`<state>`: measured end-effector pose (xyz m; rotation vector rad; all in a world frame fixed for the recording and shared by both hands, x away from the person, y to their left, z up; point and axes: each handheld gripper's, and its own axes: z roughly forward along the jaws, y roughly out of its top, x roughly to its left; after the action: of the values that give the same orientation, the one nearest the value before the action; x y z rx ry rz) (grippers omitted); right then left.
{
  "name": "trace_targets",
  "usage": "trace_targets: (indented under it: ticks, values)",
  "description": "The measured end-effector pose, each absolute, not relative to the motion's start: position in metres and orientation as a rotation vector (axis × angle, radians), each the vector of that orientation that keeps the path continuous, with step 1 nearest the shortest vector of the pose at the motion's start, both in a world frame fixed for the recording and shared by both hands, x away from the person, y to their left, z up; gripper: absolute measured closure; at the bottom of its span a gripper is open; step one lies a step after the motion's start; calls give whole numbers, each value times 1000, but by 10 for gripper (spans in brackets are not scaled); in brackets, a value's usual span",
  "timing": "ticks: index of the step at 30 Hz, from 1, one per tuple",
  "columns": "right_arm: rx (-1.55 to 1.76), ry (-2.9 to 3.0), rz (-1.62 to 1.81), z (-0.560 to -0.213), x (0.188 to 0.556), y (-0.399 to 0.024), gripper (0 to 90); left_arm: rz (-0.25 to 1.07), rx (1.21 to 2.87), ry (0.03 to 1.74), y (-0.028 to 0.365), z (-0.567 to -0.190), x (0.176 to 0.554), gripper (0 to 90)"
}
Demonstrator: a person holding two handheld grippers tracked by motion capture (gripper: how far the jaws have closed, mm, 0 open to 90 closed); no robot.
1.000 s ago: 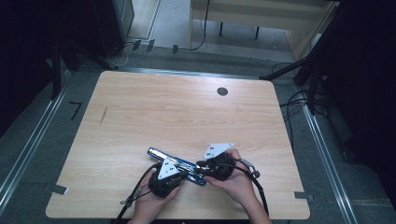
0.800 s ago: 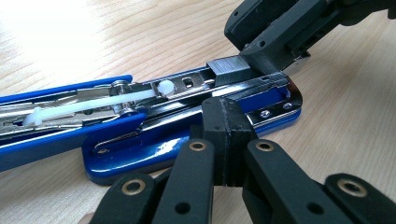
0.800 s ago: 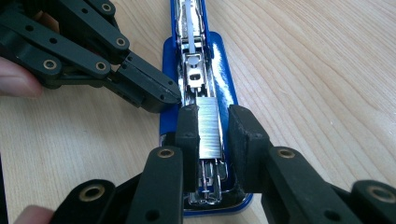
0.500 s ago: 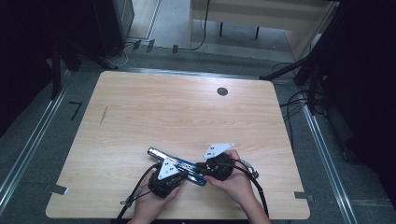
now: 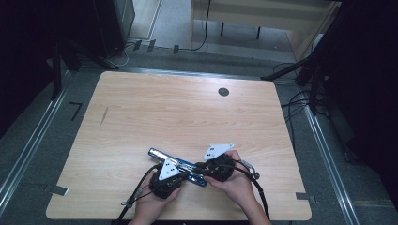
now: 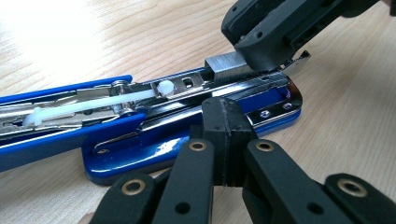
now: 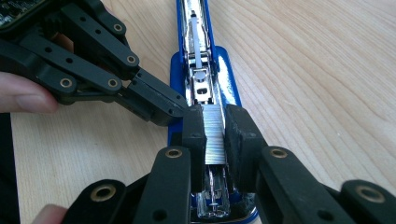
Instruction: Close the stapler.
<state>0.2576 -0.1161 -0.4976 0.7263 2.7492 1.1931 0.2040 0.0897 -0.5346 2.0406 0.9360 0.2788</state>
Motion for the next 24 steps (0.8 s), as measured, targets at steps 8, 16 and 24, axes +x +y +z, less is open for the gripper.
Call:
trace_targets:
  ticks: [8,16,24]
  values:
    - [724,2766,1176,-490,255,-114,803,281,2044,934,90,-534,204,900]
    - [739,2774,1136,-492,255,-113,803,282,2045,933,90,-534,204,900]
    - [716,2769,1101,-491,253,-110,803,282,2045,933,90,-534,204,900]
